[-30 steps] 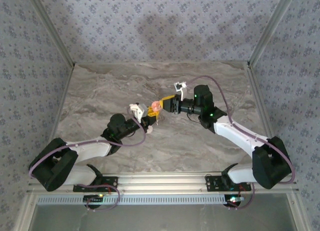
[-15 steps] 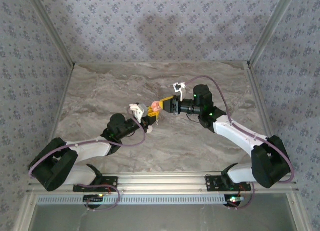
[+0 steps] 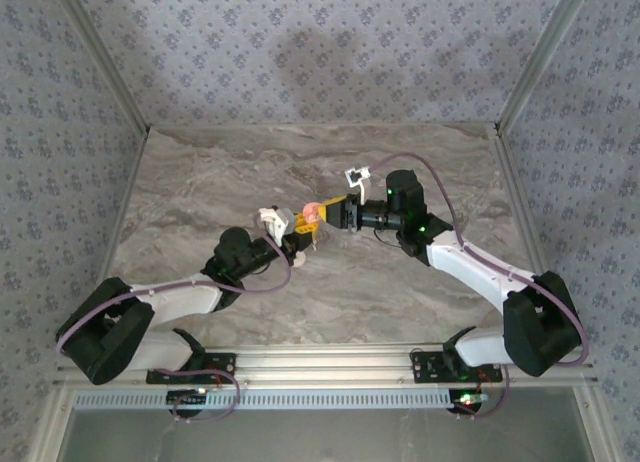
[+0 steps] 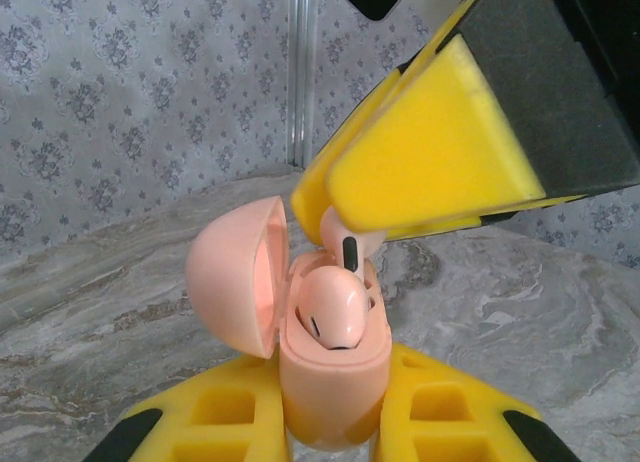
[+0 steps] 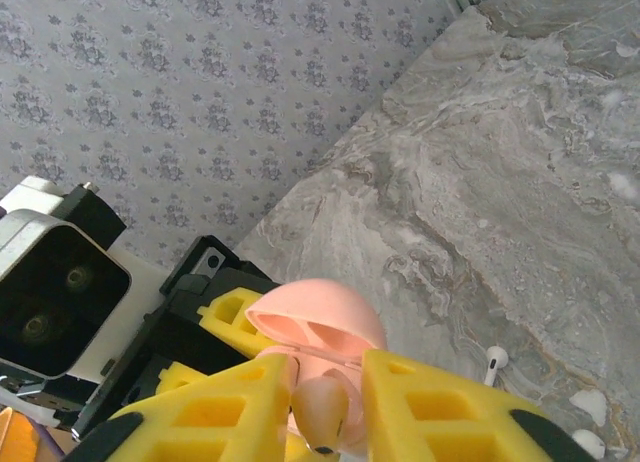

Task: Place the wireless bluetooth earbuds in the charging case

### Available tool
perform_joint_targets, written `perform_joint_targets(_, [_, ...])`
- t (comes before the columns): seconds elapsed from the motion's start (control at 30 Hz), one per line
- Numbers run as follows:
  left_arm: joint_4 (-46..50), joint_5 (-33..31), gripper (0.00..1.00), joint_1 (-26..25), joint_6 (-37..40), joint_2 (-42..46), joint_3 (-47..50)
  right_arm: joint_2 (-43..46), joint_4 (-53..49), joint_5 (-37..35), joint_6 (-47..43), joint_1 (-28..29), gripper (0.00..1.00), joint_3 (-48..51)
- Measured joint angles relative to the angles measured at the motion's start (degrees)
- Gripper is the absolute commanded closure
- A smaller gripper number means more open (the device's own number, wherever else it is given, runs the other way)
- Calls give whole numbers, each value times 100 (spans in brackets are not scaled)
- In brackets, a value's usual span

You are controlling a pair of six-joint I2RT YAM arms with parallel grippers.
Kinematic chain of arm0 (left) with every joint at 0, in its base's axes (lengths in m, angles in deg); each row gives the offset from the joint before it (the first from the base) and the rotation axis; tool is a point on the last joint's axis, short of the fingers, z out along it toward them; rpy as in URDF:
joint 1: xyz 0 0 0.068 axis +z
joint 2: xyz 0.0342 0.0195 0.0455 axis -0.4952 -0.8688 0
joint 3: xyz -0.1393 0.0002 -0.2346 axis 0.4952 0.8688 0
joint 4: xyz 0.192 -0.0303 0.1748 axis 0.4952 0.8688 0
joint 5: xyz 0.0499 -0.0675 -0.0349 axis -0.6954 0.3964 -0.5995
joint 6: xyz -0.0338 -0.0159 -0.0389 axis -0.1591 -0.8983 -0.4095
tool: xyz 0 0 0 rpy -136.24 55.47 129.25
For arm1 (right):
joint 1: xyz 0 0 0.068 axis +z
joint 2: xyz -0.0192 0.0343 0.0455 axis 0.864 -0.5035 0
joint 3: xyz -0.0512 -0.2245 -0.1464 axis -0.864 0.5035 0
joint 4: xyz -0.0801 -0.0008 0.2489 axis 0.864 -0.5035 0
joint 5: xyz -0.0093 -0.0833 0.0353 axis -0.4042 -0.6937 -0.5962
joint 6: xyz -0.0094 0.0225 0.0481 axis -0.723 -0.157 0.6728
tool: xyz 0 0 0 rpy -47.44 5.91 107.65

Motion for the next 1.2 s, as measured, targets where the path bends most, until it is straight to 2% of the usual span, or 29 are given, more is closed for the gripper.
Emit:
perform_joint_targets(0.2, [31, 68, 83, 0, 39, 4, 0, 118, -83, -42, -46, -4, 61, 0])
perform_joint_targets(0.37, [83, 129, 83, 0, 61, 4, 0, 299, -146, -42, -76, -50, 60, 0])
perform_joint_targets(0.67, [127, 131, 83, 0, 76, 74, 0, 474, -356, -37, -166, -87, 71, 2])
perform_joint_targets(1.2, [151, 131, 83, 0, 81, 162, 0, 457, -560, 9, -162, -92, 78, 50])
